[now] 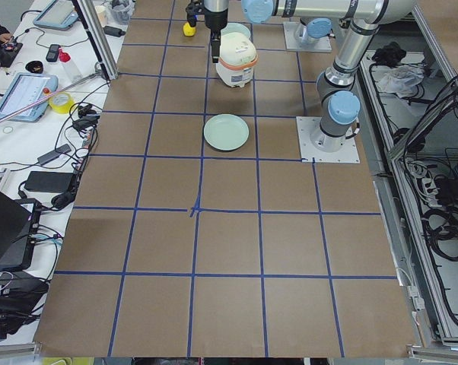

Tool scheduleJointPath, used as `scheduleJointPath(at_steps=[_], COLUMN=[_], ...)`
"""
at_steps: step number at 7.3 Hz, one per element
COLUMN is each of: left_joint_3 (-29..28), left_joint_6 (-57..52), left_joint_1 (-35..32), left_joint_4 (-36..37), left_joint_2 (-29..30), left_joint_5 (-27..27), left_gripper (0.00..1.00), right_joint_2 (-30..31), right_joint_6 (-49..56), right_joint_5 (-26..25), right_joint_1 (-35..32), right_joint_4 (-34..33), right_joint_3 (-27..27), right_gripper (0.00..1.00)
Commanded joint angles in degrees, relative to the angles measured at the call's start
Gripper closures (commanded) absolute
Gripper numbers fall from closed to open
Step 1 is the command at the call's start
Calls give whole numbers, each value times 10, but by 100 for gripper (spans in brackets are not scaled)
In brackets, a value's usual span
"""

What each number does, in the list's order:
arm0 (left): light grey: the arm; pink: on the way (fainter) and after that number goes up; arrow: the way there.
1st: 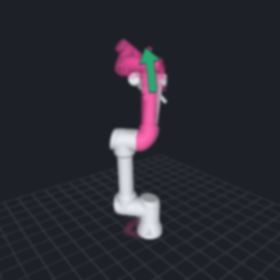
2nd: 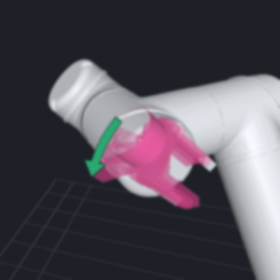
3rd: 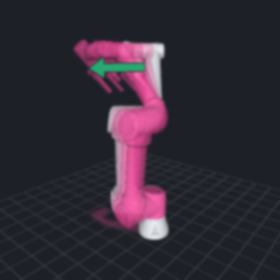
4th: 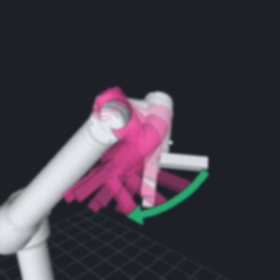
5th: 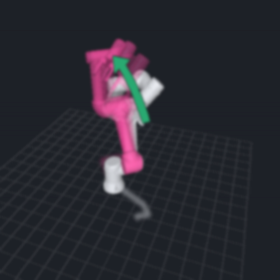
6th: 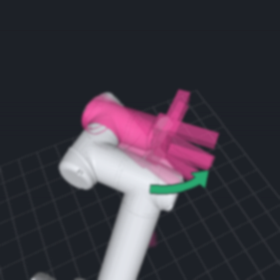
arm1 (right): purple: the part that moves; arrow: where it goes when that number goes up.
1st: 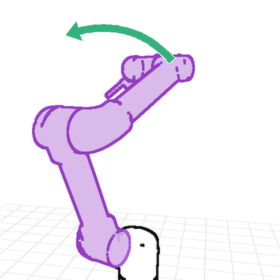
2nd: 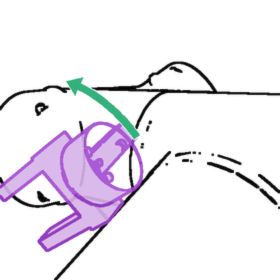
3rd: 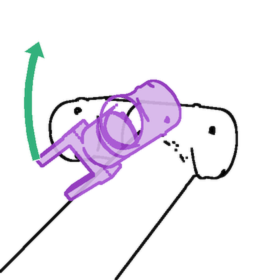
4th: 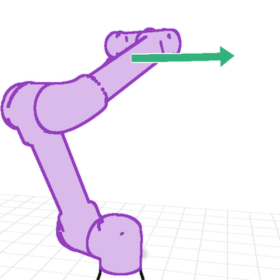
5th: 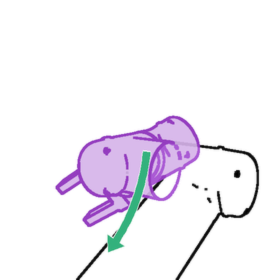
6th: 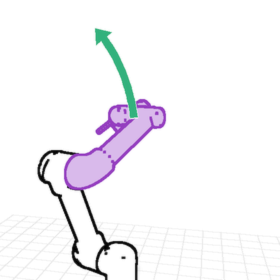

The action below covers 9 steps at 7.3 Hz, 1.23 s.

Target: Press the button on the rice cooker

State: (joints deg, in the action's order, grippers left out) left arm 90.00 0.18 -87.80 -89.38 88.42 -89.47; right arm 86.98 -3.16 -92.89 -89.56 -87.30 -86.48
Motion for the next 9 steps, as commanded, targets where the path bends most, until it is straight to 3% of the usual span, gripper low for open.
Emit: scheduleJointPath(at_steps=[1,2,4,5,6,7,9], left_joint_3=[0,0,0,0,0,0,0], left_joint_6=[0,0,0,0,0,0,1], left_joint_1=[0,0,0,0,0,0,0], left_joint_4=[0,0,0,0,0,0,0], left_joint_2=[0,0,0,0,0,0,0], left_joint_5=[0,0,0,0,0,0,0], left_gripper=[0,0,0,0,0,0,0], right_joint_2=[-1,-1,-1,-1,-1,-2,-5], right_joint_6=[0,-1,0,0,-1,-1,-13], right_joint_5=[4,9,12,21,44,52,59], right_joint_1=[-1,-2,-2,-3,-4,-9,-36], right_joint_4=[-4,-6,-5,-4,-2,-1,5], right_joint_3=[1,1,1,1,1,0,-1], right_gripper=[0,6,37,66,87,99,100])
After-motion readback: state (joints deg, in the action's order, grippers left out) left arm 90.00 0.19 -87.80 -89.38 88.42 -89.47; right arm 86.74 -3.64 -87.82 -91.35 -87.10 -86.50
